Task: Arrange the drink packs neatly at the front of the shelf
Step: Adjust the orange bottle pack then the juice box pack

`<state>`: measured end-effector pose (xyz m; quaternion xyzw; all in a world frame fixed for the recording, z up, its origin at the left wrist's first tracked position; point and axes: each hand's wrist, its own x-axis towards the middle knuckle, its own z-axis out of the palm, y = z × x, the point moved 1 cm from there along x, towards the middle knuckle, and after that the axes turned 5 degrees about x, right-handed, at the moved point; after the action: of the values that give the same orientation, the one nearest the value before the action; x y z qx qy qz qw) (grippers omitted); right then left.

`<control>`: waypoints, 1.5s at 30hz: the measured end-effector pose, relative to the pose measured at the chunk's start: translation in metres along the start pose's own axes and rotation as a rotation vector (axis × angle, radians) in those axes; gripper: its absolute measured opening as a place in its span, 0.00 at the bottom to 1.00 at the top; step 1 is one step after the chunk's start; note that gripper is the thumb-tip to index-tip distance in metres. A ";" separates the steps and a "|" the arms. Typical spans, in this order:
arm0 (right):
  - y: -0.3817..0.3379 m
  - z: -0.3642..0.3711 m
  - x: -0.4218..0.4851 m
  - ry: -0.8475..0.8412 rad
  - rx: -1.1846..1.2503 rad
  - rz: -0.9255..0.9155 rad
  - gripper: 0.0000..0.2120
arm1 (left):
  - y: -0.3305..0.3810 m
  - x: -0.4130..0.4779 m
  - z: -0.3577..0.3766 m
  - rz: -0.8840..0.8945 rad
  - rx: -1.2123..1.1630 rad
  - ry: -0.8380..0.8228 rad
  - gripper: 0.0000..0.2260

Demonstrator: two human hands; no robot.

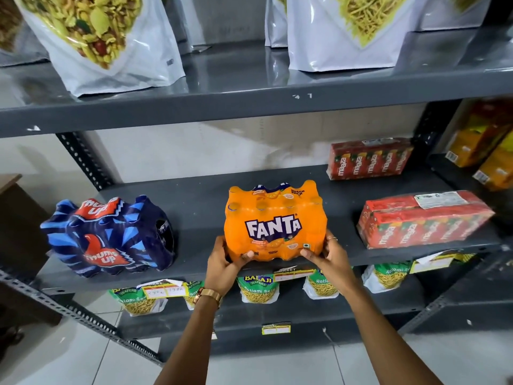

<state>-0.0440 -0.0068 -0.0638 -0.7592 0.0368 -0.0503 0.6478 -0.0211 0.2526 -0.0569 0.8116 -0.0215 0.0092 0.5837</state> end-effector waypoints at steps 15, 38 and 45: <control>0.022 -0.247 -0.021 0.654 -0.160 -0.117 0.47 | 0.102 -0.043 0.265 0.394 0.209 0.024 0.44; 0.066 -0.334 0.037 0.139 0.097 -0.013 0.24 | 0.087 -0.010 0.296 0.140 0.309 0.155 0.21; 0.067 -0.344 0.035 0.129 0.200 0.000 0.22 | 0.088 -0.011 0.301 0.142 0.348 0.153 0.23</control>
<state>-0.0513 -0.3583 -0.0757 -0.6861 0.0732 -0.1023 0.7165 -0.0391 -0.0607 -0.0702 0.8936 -0.0323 0.1156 0.4326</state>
